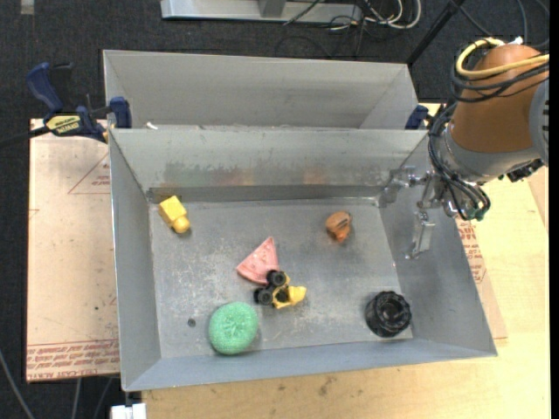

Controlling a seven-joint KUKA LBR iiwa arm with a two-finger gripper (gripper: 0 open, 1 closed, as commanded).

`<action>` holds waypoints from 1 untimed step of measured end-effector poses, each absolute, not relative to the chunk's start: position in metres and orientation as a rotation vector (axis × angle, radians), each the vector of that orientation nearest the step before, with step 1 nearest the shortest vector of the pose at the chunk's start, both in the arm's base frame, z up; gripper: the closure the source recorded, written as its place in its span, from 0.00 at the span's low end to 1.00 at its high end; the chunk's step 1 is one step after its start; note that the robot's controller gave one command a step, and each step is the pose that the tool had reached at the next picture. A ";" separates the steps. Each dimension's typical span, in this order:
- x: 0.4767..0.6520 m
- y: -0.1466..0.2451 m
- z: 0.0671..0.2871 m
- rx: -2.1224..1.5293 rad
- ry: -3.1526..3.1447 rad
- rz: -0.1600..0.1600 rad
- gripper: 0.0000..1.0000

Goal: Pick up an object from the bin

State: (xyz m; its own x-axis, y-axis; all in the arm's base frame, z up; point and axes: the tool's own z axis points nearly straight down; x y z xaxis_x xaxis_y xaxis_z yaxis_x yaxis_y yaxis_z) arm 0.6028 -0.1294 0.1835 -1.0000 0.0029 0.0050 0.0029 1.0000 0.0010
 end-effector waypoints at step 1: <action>0.604 -0.129 0.188 -0.001 -3.143 0.000 0.00</action>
Offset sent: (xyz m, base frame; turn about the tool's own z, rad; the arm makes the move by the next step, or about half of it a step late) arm -0.0149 -0.0252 -0.1058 -0.1159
